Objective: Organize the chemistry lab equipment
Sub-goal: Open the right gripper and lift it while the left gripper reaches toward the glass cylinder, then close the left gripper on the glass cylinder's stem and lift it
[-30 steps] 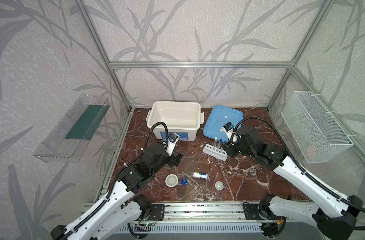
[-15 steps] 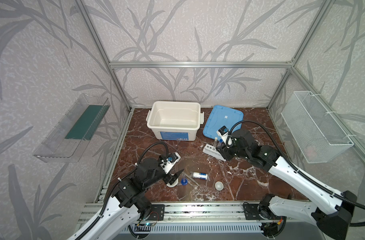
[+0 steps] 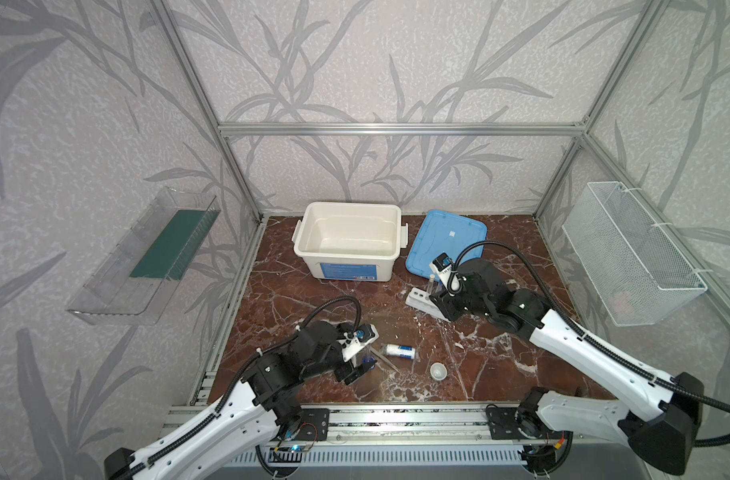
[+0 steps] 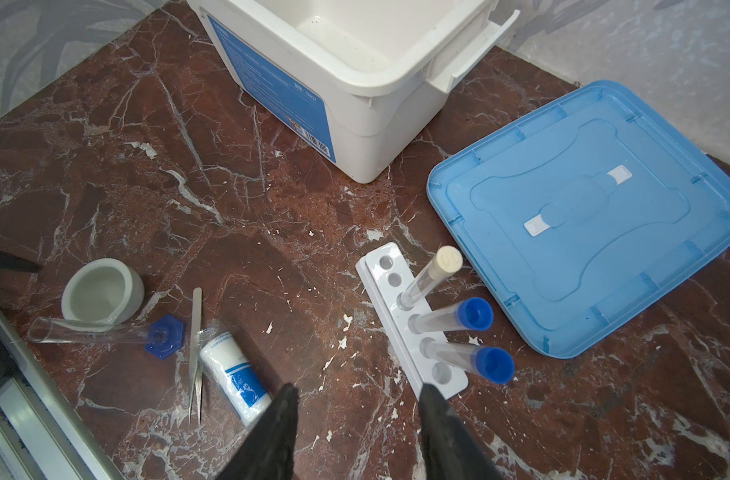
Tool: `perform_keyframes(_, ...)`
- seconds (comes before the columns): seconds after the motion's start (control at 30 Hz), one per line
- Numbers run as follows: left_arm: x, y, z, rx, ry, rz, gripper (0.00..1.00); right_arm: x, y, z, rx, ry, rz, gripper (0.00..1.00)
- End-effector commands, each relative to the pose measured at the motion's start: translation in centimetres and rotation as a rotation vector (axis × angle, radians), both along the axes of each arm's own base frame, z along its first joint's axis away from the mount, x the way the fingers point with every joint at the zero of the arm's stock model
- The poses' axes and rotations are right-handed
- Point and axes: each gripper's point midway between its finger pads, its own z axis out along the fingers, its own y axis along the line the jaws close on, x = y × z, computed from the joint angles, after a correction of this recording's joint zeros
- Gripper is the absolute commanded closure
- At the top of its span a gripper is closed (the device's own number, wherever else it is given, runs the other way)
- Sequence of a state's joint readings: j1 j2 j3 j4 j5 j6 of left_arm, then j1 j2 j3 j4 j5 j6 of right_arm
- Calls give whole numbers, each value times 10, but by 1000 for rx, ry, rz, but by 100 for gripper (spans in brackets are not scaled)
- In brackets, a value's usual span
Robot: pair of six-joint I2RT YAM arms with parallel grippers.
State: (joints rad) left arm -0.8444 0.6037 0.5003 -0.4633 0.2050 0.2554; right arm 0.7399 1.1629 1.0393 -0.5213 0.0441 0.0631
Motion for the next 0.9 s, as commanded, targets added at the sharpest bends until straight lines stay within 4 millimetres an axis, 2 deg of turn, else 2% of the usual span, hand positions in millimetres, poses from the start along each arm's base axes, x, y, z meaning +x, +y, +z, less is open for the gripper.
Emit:
perform_keyframes(0.0,2,1,-9,58,-21,-11,19,3,3,3,19,-16,-8,53)
perform_keyframes(0.4,12,-4,-18,94,-4,17,41,4,3,-5,22,-32,-10,57)
perform_keyframes(0.57,14,-8,-23,120,23,10,54,6,3,-9,11,-33,-7,58)
perform_keyframes(0.87,15,-7,-23,120,18,20,66,7,2,-14,4,-37,-13,60)
